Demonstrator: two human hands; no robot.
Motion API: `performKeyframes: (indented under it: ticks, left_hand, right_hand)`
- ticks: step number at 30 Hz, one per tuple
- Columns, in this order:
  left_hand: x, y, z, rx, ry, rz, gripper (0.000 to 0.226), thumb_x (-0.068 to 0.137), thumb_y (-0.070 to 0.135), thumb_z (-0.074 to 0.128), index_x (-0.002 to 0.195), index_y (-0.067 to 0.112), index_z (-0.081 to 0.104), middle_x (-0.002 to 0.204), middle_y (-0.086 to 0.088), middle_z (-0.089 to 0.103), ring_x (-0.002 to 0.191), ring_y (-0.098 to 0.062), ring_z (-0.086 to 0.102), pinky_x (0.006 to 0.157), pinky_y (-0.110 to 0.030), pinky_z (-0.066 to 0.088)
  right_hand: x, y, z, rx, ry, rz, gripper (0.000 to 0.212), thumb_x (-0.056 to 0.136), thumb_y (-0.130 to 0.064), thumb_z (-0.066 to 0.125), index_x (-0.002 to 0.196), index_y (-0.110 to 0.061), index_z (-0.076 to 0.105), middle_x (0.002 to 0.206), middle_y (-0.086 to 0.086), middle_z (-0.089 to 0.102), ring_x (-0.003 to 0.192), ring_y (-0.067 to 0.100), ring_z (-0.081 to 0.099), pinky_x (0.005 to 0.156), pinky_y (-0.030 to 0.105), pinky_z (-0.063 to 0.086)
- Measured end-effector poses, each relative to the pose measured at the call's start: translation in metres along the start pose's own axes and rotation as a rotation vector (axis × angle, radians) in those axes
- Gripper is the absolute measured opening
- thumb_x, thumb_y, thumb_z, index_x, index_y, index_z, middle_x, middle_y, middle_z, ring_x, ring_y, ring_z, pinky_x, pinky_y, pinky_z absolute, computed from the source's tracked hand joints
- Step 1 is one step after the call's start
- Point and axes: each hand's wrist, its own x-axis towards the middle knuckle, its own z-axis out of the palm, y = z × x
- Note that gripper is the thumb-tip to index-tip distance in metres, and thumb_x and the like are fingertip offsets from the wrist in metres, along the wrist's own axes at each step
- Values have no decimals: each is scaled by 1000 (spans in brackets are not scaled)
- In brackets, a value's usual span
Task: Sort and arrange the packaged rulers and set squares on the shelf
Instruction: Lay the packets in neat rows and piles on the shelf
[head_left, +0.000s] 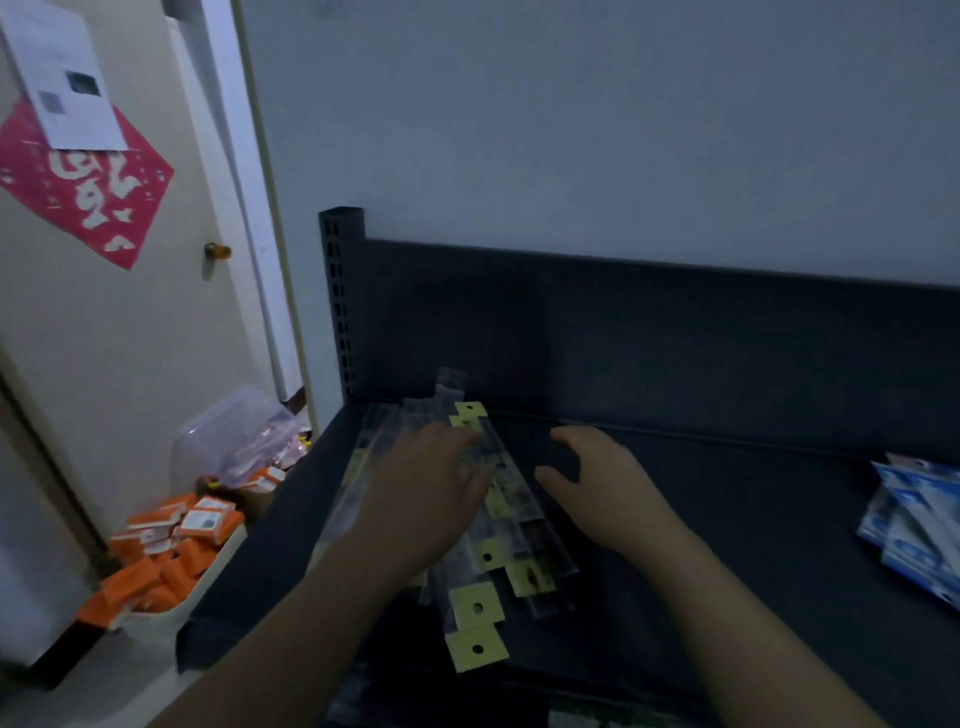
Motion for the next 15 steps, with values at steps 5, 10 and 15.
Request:
performKeyframes:
  ticks: [5, 10, 15]
  left_hand:
    - [-6, 42, 17, -70, 1, 147, 44, 97, 43, 44, 138, 27, 45, 137, 10, 50, 126, -11, 43, 103, -23, 30]
    - [-12, 93, 40, -140, -16, 279, 48, 90, 49, 43, 128, 23, 57, 124, 6, 60, 113, -17, 54, 97, -28, 38]
    - [-21, 160, 63, -189, -59, 394, 42, 92, 46, 48, 125, 23, 59, 121, 7, 62, 110, -17, 56, 95, -31, 42]
  right_hand:
    - [-47, 29, -26, -111, 177, 24, 54, 94, -35, 55, 142, -15, 41, 146, -1, 42, 133, 12, 38, 116, 33, 24]
    - [-97, 67, -59, -194, 276, 131, 51, 93, -35, 55, 139, -18, 44, 143, -5, 46, 132, 10, 39, 118, 30, 18]
    - [-150, 109, -99, -207, 323, 250, 43, 93, -32, 55, 134, -21, 49, 134, -6, 54, 123, 12, 47, 110, 37, 32]
